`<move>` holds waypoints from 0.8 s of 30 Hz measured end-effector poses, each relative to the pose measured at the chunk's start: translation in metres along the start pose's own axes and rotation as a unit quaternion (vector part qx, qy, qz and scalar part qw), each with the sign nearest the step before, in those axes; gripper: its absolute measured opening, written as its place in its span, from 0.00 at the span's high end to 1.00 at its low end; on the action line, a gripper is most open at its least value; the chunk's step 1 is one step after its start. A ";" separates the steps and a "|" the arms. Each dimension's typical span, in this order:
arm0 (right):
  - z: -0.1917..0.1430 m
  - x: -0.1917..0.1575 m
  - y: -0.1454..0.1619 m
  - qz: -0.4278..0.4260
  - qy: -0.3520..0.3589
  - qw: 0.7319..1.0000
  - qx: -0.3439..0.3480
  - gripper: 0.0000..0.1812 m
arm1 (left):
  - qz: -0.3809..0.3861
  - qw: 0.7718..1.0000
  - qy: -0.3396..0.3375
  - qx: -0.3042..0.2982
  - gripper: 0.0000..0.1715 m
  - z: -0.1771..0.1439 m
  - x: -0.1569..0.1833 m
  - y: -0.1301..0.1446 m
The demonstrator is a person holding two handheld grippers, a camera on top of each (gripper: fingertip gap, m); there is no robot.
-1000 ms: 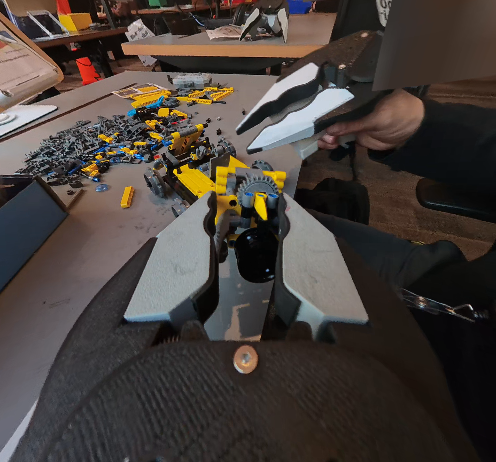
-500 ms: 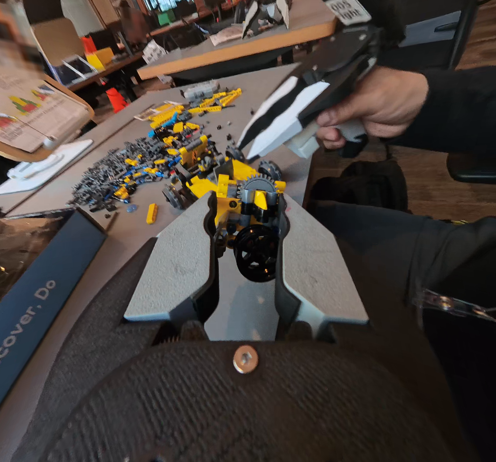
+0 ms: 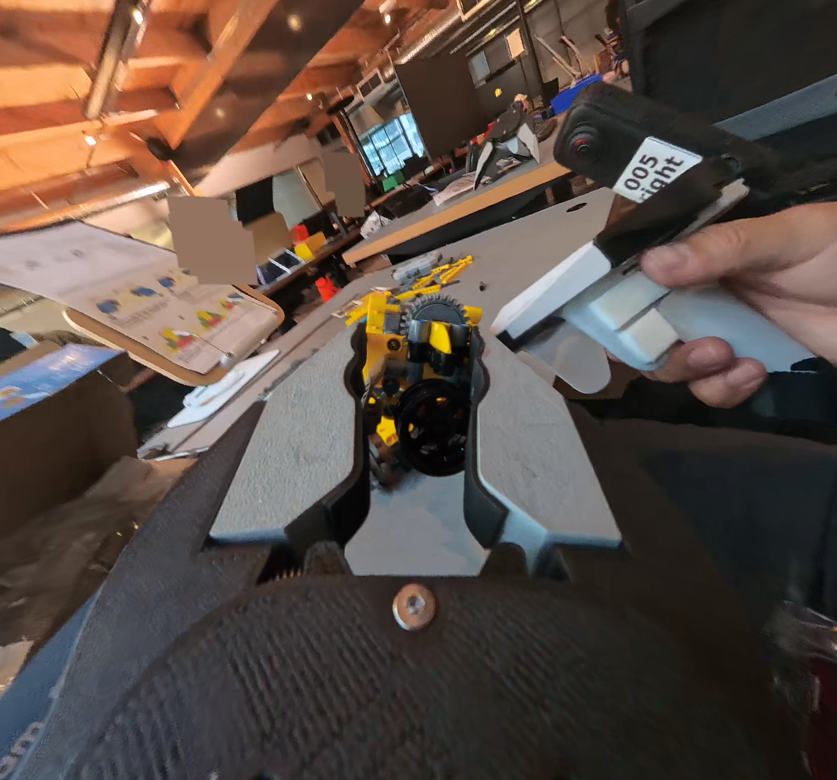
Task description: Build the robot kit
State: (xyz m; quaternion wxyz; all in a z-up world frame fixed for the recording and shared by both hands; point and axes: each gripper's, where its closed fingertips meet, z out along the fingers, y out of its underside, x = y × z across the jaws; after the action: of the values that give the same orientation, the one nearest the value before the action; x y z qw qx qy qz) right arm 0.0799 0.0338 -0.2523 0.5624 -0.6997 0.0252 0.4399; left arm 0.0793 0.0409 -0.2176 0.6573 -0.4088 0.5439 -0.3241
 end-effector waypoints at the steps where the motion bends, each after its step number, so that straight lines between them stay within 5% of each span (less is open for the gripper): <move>1: 0.000 -0.003 0.000 -0.003 -0.011 1.000 0.002 0.82 | 0.004 1.000 0.000 0.005 0.75 -0.001 0.000 -0.001; 6: -0.001 -0.010 -0.003 0.007 -0.056 0.998 0.024 0.85 | -0.016 0.999 0.009 0.031 0.75 -0.005 0.000 -0.003; 10: -0.009 -0.022 -0.022 0.094 -0.145 0.982 0.082 0.81 | -0.001 0.999 0.029 0.028 0.75 -0.008 0.007 0.001; 17: -0.008 -0.007 -0.028 0.014 -0.086 0.994 0.066 0.87 | -0.002 1.000 0.027 0.003 0.75 -0.002 0.011 0.009; 24: -0.013 0.024 -0.043 -0.023 -0.044 0.998 0.025 0.87 | -0.054 0.987 0.138 -0.062 0.70 0.001 0.018 0.020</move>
State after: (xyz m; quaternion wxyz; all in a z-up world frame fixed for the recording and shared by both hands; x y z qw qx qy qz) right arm 0.1255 0.0500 -0.2354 0.5904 -0.6660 -0.0046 0.4560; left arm 0.0832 0.0346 -0.2433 0.5309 -0.4283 0.6259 -0.3782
